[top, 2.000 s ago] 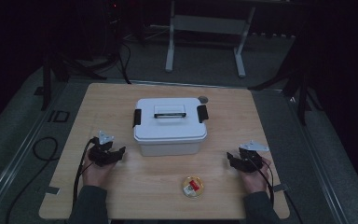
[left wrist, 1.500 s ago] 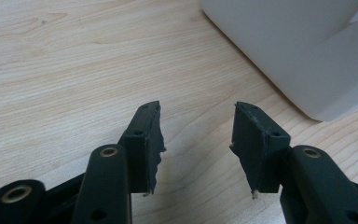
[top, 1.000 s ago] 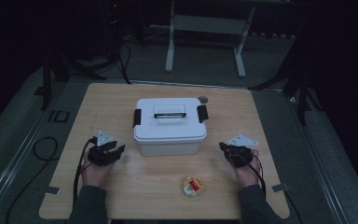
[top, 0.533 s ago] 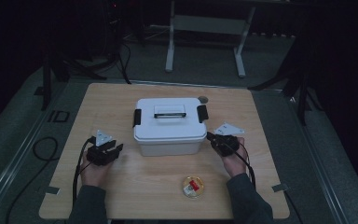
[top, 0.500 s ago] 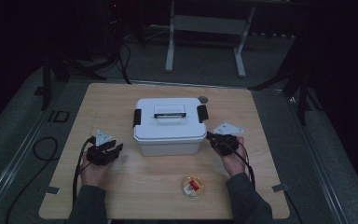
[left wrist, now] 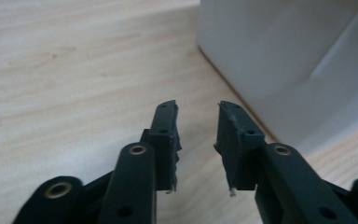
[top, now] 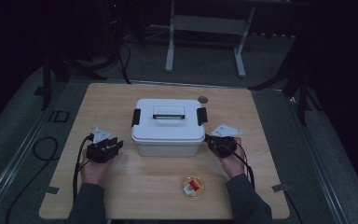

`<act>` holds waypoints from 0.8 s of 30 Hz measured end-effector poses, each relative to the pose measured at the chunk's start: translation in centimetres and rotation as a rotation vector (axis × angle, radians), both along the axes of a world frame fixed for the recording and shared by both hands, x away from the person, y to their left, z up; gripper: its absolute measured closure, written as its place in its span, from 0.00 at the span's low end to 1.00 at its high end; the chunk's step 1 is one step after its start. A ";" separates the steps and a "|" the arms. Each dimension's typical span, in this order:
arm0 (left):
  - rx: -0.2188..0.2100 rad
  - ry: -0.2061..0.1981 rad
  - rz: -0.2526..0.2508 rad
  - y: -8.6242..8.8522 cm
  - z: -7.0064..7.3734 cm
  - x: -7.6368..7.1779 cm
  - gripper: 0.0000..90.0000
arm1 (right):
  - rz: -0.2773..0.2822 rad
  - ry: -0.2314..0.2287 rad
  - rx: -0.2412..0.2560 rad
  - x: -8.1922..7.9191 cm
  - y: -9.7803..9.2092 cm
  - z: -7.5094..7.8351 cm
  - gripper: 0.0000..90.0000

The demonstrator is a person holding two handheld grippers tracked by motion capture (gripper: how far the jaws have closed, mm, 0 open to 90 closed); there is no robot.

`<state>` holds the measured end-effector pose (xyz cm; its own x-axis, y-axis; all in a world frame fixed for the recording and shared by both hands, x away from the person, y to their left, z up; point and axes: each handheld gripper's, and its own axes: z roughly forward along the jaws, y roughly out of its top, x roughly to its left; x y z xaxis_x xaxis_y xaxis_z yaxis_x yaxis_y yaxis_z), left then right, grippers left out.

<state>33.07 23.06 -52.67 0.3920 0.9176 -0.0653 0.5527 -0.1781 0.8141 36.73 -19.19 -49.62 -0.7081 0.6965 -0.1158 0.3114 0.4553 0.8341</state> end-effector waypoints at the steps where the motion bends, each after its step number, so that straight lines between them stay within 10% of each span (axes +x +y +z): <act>1: -0.007 -0.004 0.000 0.0 0.1 0.2 0.79 | 0.006 -0.002 -0.003 -0.2 0.1 0.0 1.00; 14: -0.006 -0.013 -0.046 -1.2 1.0 1.9 0.91 | 0.079 -0.041 -0.042 -3.0 0.6 0.1 1.00; 24: -0.043 -0.025 -0.118 -2.7 1.4 2.8 0.99 | 0.015 -0.059 -0.093 -3.5 -1.8 -0.1 0.97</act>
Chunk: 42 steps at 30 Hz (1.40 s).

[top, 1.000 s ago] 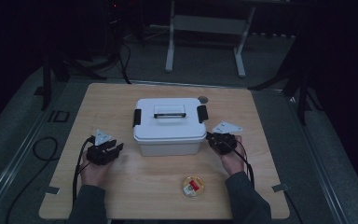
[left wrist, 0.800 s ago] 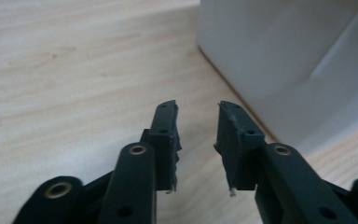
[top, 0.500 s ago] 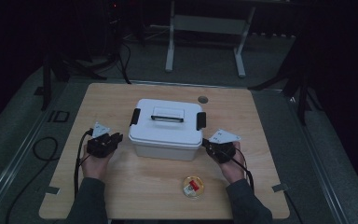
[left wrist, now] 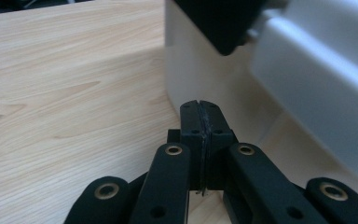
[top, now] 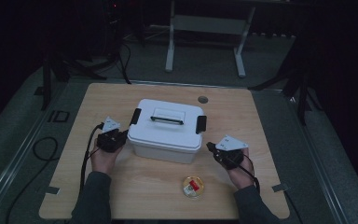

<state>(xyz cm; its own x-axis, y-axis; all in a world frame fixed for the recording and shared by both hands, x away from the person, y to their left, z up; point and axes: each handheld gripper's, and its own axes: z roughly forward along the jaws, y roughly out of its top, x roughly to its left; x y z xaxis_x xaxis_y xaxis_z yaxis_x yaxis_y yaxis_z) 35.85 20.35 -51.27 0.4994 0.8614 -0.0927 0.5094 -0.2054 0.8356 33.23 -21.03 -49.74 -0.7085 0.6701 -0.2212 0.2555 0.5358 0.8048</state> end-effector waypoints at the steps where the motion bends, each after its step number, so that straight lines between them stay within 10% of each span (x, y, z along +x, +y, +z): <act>1: 0.000 0.000 0.000 0.0 0.0 0.0 0.99 | -0.003 0.000 0.002 0.0 -0.2 0.0 0.97; 25: -0.004 -0.018 -0.153 -4.0 0.0 -2.1 0.99 | -0.037 0.034 -0.034 -1.6 -3.6 -1.1 0.92; 42: 0.026 0.024 -0.144 -2.6 -0.4 -4.8 0.88 | 0.058 0.129 -0.056 -5.9 -2.7 -2.9 0.88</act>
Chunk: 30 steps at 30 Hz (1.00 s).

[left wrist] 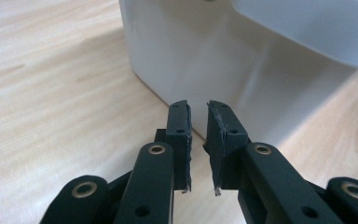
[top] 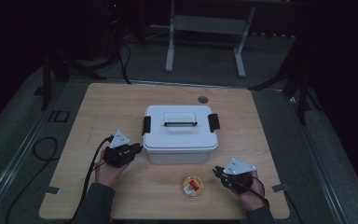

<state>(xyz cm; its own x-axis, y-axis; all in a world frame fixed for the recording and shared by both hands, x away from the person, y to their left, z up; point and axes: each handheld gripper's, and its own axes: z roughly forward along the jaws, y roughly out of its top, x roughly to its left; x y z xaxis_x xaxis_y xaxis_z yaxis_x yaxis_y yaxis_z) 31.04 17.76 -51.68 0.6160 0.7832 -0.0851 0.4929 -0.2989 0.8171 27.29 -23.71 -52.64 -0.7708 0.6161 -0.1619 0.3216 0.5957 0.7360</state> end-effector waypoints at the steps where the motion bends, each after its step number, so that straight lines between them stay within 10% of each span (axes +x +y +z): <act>1: -0.001 0.002 -0.004 -0.1 0.0 -0.4 0.88 | 0.005 -0.001 -0.002 -0.3 0.2 0.0 0.88; 11: 0.044 0.005 -0.130 -2.6 -0.1 -2.5 0.92 | 0.043 0.034 -0.026 -1.1 0.8 -0.8 0.88; 30: 0.086 0.007 -0.099 -1.8 -0.5 -2.1 0.80 | 0.146 0.067 -0.060 -2.3 2.7 -1.7 0.89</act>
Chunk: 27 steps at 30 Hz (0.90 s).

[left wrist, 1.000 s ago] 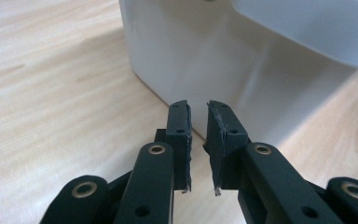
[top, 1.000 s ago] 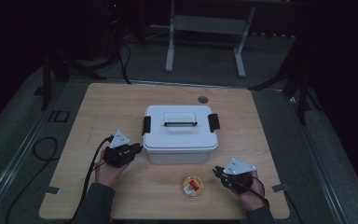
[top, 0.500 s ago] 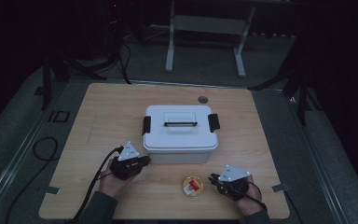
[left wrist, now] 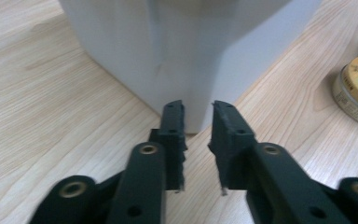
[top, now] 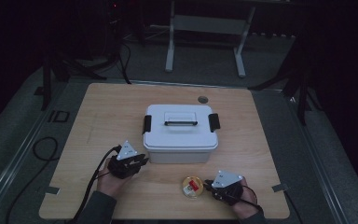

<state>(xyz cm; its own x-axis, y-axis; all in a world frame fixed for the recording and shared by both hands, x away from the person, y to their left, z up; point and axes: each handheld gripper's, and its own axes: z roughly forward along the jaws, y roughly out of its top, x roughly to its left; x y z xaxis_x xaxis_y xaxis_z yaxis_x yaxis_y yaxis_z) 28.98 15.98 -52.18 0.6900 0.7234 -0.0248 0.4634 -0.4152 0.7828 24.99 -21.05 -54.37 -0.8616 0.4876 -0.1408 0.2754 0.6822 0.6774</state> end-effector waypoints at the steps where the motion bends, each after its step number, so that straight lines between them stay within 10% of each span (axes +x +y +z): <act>1: 0.003 0.001 0.004 0.1 0.0 0.0 0.79 | 0.005 0.004 -0.004 -0.1 0.1 0.0 0.90; 27: -0.054 0.010 0.033 2.4 0.1 -0.9 0.65 | 0.124 -0.002 0.033 -0.8 4.9 -0.1 0.91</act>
